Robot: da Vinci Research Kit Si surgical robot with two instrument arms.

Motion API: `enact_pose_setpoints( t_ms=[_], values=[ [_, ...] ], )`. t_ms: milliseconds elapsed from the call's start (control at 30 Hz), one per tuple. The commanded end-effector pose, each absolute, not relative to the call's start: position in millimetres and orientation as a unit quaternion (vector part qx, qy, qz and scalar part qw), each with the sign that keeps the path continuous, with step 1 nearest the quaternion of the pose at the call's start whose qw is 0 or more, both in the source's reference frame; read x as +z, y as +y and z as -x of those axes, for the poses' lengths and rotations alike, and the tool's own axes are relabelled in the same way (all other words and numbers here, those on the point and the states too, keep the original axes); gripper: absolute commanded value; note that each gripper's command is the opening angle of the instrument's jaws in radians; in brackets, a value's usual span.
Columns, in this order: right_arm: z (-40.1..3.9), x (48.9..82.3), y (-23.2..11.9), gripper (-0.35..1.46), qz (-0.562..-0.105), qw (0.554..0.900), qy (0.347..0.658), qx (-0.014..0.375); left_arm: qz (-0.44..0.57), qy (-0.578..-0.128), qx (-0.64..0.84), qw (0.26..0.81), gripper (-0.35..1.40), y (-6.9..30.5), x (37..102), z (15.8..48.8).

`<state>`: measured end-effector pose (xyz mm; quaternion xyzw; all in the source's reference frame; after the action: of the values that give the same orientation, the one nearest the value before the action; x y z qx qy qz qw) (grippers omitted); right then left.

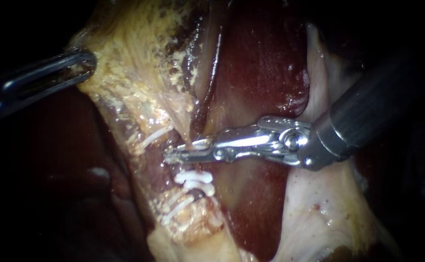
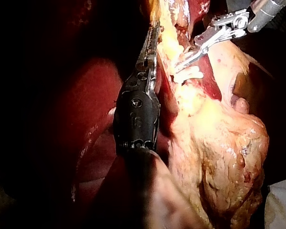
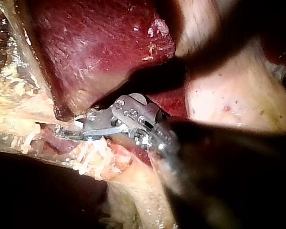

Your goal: Going back third clip right tube

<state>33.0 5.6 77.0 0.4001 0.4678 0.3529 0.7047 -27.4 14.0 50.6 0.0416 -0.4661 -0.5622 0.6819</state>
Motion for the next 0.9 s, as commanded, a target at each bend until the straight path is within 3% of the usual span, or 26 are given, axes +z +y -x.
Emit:
enact_pose_setpoints(
  t_ms=[33, 167, 267, 333, 500, 900],
  values=[
    [-33.1, 77.0, 5.6, -0.35, -0.401, 0.704, 0.468, 0.353, -0.042, -0.466, -0.562, 0.682, -0.35, 14.0, 50.6, 27.4],
    [-33.1, 77.0, 5.5, -0.28, -0.402, 0.704, 0.468, 0.352, -0.042, -0.466, -0.562, 0.682, -0.35, 14.0, 50.5, 27.4],
    [-33.4, 76.9, 5.5, 0.33, -0.401, 0.704, 0.468, 0.353, -0.042, -0.466, -0.562, 0.682, -0.35, 14.0, 50.5, 27.4],
    [-33.6, 76.9, 5.5, 0.51, -0.401, 0.704, 0.468, 0.353, -0.042, -0.466, -0.562, 0.682, -0.35, 13.9, 50.5, 27.4],
    [-34.2, 76.6, 5.3, 0.6, -0.39, 0.697, 0.497, 0.339, -0.042, -0.466, -0.562, 0.682, -0.35, 13.9, 50.5, 27.4],
    [-34.9, 74.5, 3.6, 0.6, -0.384, 0.709, 0.513, 0.294, -0.041, -0.466, -0.562, 0.682, -0.35, 13.8, 50.5, 27.4]
  ],
)
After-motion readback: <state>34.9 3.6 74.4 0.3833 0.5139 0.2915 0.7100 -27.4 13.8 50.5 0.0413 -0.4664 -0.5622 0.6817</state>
